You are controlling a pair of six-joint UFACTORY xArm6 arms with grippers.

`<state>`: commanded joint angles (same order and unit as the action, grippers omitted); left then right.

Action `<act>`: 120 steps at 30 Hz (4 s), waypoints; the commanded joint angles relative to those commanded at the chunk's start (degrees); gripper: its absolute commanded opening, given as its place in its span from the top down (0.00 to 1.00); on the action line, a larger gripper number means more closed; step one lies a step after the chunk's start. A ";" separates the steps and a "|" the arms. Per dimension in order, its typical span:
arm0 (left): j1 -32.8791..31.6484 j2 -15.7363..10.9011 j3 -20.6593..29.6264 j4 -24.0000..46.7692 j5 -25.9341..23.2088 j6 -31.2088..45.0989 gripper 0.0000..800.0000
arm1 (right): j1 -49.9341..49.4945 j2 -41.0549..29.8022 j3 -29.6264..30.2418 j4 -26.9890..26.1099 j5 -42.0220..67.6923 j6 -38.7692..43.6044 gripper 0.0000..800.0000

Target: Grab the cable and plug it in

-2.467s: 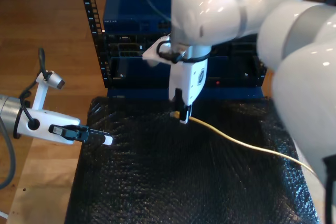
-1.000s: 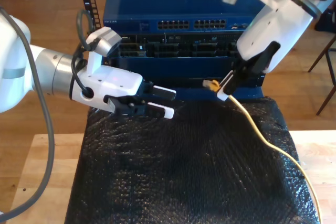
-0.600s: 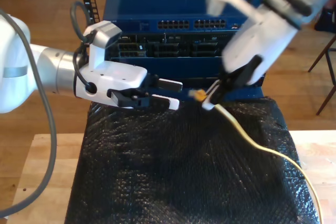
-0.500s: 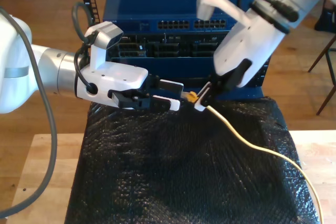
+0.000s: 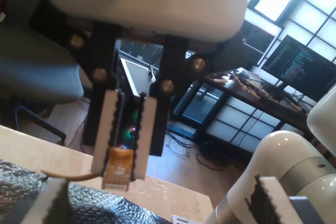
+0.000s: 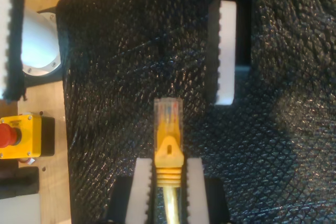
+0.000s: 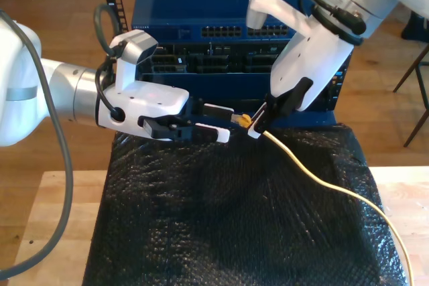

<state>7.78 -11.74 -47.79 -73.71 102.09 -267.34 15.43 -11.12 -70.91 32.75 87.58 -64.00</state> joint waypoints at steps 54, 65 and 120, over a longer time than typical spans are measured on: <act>-0.09 -2.29 -2.90 4.13 -3.78 2.46 0.31 | 6.15 -3.96 0.00 -7.38 -5.19 5.71 0.99; -0.18 -3.69 -2.64 4.04 -3.87 4.40 0.34 | 7.03 -4.04 0.09 -7.74 -5.27 5.71 0.99; 0.00 -6.33 -0.79 4.13 -5.54 7.82 0.77 | 7.82 -4.04 0.09 -7.65 -5.80 5.71 0.99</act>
<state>7.78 -18.07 -48.58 -69.58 96.55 -259.52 23.25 -15.16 -70.82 25.10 81.78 -58.29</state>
